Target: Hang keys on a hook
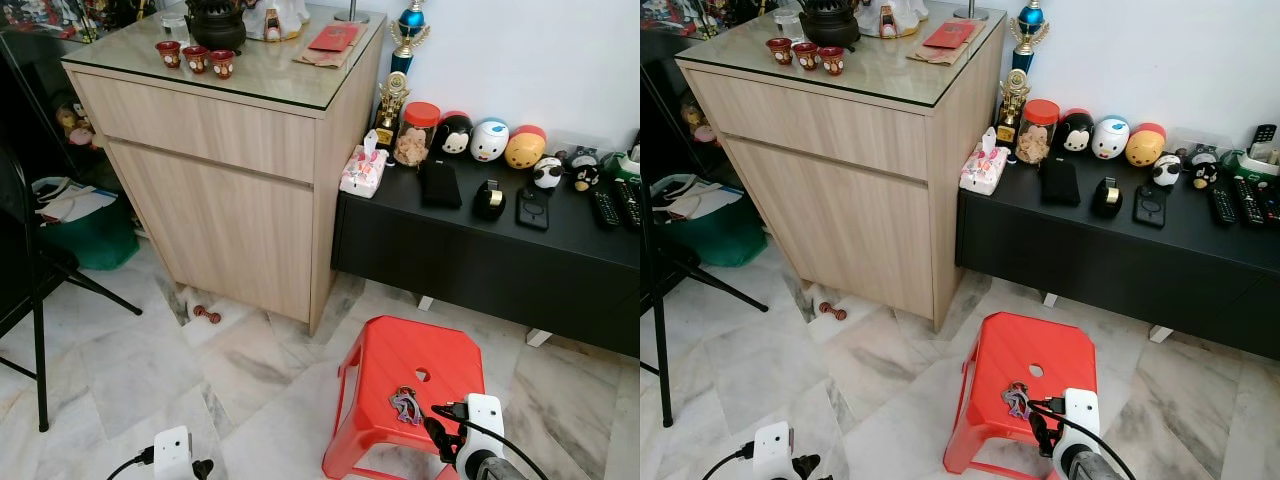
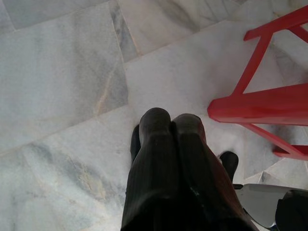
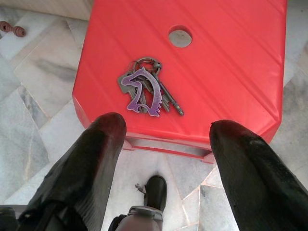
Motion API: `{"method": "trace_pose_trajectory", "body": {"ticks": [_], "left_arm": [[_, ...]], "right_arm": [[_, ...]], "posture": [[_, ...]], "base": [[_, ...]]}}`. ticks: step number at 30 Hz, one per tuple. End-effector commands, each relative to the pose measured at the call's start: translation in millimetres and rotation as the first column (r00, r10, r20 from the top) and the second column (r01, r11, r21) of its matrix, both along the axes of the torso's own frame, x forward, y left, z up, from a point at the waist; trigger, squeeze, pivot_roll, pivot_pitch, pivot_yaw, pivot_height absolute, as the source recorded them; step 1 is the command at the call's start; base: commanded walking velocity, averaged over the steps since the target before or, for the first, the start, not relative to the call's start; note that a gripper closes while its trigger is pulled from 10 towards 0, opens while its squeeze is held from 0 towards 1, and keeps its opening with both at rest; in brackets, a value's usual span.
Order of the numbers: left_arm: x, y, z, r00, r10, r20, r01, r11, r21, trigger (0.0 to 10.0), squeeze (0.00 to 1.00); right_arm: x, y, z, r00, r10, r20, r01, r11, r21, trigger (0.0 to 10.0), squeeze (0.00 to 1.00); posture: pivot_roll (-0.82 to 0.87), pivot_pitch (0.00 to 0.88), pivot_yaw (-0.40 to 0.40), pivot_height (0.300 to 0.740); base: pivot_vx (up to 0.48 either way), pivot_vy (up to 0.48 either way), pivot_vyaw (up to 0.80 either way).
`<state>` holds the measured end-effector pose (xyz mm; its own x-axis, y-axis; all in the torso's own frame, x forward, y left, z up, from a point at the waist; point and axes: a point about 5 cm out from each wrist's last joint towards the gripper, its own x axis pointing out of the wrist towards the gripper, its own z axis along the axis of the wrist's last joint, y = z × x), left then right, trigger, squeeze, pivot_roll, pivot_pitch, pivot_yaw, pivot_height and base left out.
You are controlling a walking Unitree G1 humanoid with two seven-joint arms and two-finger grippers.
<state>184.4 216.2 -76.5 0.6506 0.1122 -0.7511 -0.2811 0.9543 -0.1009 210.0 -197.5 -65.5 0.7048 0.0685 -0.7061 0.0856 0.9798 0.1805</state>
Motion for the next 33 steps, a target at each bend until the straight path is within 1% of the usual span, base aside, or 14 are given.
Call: {"method": "trace_pose_trajectory", "body": {"ticks": [1, 6, 11, 28, 33], "left_arm": [[-7.0, -2.0, -4.0, 1.000, -0.008, -0.026, 0.008, 1.000, -0.001, 10.0, 0.00], [-7.5, -3.3, -4.5, 1.000, -0.012, -0.029, 0.012, 1.000, -0.001, 10.0, 0.00], [-8.9, -4.5, -5.5, 0.999, -0.024, -0.039, 0.024, 1.000, 0.007, 10.0, 0.00], [-13.1, -4.6, -7.5, 0.998, -0.032, -0.053, 0.033, 0.999, 0.009, 10.0, 0.00], [-13.6, -4.2, -7.7, 0.997, -0.044, -0.063, 0.046, 0.999, 0.029, 10.0, 0.00]], "right_arm": [[-0.7, -2.6, 0.2, 1.000, 0.018, -0.001, -0.018, 1.000, -0.014, 10.0, 0.00], [-0.5, -2.1, 0.3, 0.998, 0.060, -0.009, -0.060, 0.998, -0.020, 10.0, 0.00], [-0.8, -2.6, 0.2, 0.999, 0.052, -0.009, -0.052, 0.998, -0.017, 10.0, 0.00], [-0.9, -2.9, 0.2, 0.999, 0.046, -0.010, -0.046, 0.999, -0.008, 10.0, 0.00], [-1.1, -2.9, 0.0, 0.999, 0.047, -0.011, -0.047, 0.999, -0.009, 10.0, 0.00]], "posture": [[0.11, 0.092, -0.069, 0.740], [0.12, 0.093, -0.071, 0.740], [0.11, 0.093, -0.073, 0.740], [0.11, 0.093, -0.074, 0.740], [0.11, 0.094, -0.072, 0.740]], "base": [[0.000, 0.000, 0.00], [0.000, 0.000, 0.00], [0.000, 0.000, 0.00], [0.279, 0.000, 0.00], [0.000, 0.000, 0.00]]}}
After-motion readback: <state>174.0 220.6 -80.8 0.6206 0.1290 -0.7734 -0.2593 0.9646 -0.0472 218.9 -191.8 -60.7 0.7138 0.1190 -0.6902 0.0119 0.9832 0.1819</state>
